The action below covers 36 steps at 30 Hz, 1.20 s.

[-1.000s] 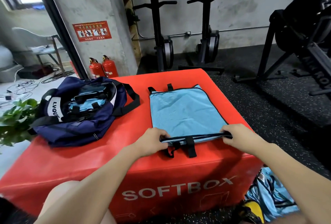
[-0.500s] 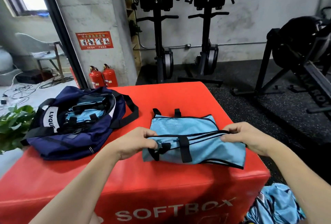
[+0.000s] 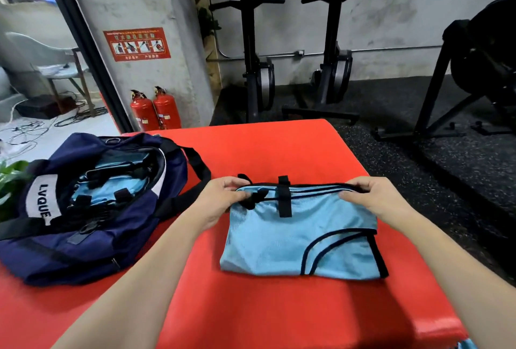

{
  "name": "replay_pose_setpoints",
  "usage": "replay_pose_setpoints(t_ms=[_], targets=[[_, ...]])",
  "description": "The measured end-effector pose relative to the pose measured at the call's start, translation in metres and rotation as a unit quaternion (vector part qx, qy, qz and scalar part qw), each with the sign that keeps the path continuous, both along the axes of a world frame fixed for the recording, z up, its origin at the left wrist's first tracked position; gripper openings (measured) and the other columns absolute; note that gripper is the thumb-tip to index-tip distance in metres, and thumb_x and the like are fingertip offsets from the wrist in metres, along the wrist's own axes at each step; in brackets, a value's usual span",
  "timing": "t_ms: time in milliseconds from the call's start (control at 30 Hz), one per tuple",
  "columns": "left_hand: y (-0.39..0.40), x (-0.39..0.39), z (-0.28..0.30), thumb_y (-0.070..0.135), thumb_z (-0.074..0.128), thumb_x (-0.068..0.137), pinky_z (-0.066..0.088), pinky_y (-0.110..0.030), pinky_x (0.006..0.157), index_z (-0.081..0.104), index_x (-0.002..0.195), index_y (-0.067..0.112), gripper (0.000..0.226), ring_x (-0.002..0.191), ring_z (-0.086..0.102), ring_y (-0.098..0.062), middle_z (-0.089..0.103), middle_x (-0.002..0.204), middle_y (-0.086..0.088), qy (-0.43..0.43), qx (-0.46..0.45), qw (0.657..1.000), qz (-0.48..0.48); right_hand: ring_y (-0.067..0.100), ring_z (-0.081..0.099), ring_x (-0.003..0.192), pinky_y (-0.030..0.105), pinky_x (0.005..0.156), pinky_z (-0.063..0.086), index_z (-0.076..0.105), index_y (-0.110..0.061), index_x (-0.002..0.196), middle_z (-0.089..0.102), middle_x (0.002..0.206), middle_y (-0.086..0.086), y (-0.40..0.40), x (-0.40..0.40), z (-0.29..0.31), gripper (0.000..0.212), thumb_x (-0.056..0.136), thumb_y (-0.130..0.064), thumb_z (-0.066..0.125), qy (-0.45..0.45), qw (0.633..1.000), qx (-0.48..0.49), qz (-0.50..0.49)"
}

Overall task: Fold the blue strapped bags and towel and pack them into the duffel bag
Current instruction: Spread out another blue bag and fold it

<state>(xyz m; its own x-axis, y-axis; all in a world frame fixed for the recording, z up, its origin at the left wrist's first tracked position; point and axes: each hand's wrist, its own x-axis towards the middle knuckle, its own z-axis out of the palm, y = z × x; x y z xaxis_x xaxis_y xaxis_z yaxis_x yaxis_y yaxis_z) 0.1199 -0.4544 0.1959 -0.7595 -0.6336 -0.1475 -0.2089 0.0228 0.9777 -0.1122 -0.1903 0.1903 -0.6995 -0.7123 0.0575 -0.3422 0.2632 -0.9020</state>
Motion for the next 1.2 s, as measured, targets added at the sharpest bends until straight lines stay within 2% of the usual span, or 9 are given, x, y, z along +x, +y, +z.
replay_pose_setpoints(t_ms=[133,200,267,367,433,667,867,1067,1200], targets=[[-0.012,-0.006,-0.032,0.017,0.080,0.083,0.050,-0.035,0.083,0.074,0.101,0.013,0.020,0.082,0.061,-0.018,0.073,0.087,-0.011,-0.007,-0.018,0.996,0.085,0.015,0.070,0.081,0.024,0.078,0.051,0.076,-0.022,0.086,0.077,0.083,-0.003,-0.013,-0.007,-0.020,0.012,0.081,-0.013,0.083,0.044,0.997,0.059,-0.025],[-0.012,-0.005,-0.037,0.043,0.078,0.084,0.049,-0.047,0.097,0.073,0.105,0.022,0.030,0.081,0.057,-0.009,0.071,0.086,-0.005,-0.017,-0.022,0.996,0.084,0.012,0.069,0.069,0.015,0.060,0.047,0.074,-0.028,0.085,0.075,0.075,-0.010,-0.016,-0.005,-0.025,0.012,0.083,-0.018,0.080,0.092,0.988,0.120,-0.028],[-0.008,-0.003,-0.033,0.060,0.076,0.077,0.046,-0.041,0.105,0.067,0.115,0.031,0.049,0.096,0.059,0.000,0.071,0.106,-0.001,-0.034,-0.034,0.999,0.024,0.013,0.062,0.057,0.019,0.048,0.043,0.072,-0.030,0.088,0.073,0.070,-0.012,-0.018,-0.001,-0.028,0.010,0.087,-0.020,0.076,0.122,0.980,0.157,-0.024],[-0.004,0.002,-0.028,0.042,0.092,0.066,0.039,-0.010,0.096,0.053,0.131,0.038,0.076,0.108,0.050,0.022,0.058,0.122,0.025,-0.068,-0.111,0.987,-0.099,0.017,0.061,0.056,0.024,0.050,0.047,0.072,-0.028,0.091,0.073,0.073,-0.007,-0.020,0.001,-0.027,0.005,0.090,-0.023,0.073,0.143,0.976,0.164,-0.026],[-0.002,0.002,-0.033,0.033,0.094,0.064,0.041,-0.009,0.097,0.056,0.129,0.039,0.076,0.108,0.055,0.016,0.061,0.119,0.026,-0.093,-0.212,0.967,-0.110,0.013,0.054,0.049,0.026,0.047,0.045,0.072,-0.027,0.092,0.073,0.072,-0.002,-0.020,0.001,-0.028,0.003,0.091,-0.024,0.072,0.141,0.976,0.163,-0.025],[0.009,-0.013,-0.046,0.032,0.080,0.084,0.032,-0.016,0.051,0.071,0.081,0.027,0.010,0.056,0.045,-0.003,0.060,0.064,0.014,-0.014,-0.217,0.973,0.070,0.010,0.051,0.043,0.022,0.043,0.043,0.071,-0.030,0.089,0.071,0.068,-0.004,-0.019,0.006,-0.024,0.008,0.092,-0.023,0.072,0.147,0.977,0.152,-0.027],[-0.007,-0.029,-0.040,0.026,0.081,0.083,0.028,-0.027,0.053,0.065,0.070,0.016,0.024,0.050,0.034,-0.006,0.046,0.054,0.012,0.018,-0.181,0.980,0.077,0.026,0.069,0.080,0.043,0.074,0.054,0.070,-0.037,0.083,0.073,0.078,-0.008,-0.020,0.008,-0.018,0.015,0.090,-0.025,0.073,0.146,0.979,0.132,-0.045],[-0.020,-0.043,-0.044,0.016,0.076,0.087,0.046,-0.034,0.069,0.072,0.086,0.035,0.019,0.072,0.056,-0.012,0.073,0.083,0.001,0.050,-0.180,0.979,0.083,0.027,0.068,0.077,0.043,0.074,0.054,0.072,-0.029,0.086,0.073,0.078,-0.005,-0.029,0.006,-0.012,0.006,0.091,-0.025,0.071,0.141,0.983,0.087,-0.077],[-0.024,-0.035,-0.060,0.014,0.072,0.089,0.039,-0.023,0.064,0.068,0.100,0.034,0.023,0.065,0.050,-0.005,0.066,0.081,0.010,0.004,-0.215,0.973,0.083,0.023,0.068,0.079,0.042,0.075,0.055,0.069,-0.027,0.096,0.072,0.085,-0.007,-0.036,0.002,-0.020,0.009,0.089,-0.033,0.068,0.161,0.972,0.133,-0.104]])
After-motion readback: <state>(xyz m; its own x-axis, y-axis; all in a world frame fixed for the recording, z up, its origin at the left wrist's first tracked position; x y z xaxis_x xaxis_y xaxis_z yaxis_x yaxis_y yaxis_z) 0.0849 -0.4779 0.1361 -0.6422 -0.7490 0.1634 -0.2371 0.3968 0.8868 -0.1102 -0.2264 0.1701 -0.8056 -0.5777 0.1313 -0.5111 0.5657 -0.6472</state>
